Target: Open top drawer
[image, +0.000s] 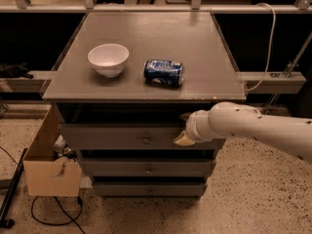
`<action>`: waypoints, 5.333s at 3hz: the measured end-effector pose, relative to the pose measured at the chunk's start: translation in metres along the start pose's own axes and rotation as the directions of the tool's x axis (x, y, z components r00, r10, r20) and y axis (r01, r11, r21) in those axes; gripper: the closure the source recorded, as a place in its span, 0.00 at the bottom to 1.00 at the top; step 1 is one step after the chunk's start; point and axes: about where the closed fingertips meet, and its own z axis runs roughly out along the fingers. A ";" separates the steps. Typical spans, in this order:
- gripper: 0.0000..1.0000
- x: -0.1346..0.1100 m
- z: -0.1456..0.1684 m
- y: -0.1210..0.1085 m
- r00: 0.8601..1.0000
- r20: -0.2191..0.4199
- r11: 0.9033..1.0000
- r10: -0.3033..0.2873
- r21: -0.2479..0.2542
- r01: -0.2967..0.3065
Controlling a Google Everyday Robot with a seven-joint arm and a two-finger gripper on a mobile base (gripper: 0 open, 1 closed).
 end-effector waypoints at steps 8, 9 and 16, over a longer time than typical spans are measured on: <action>0.22 -0.005 -0.042 0.027 0.999 0.013 0.999 0.033 -0.004 -0.033; 0.01 -0.005 -0.042 0.027 0.999 0.013 0.999 0.033 -0.004 -0.032; 0.00 0.000 -0.023 0.013 1.000 -0.028 1.000 0.014 -0.003 -0.014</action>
Offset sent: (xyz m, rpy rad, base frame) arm -0.0431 -0.0001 0.0481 0.0363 0.0174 0.0315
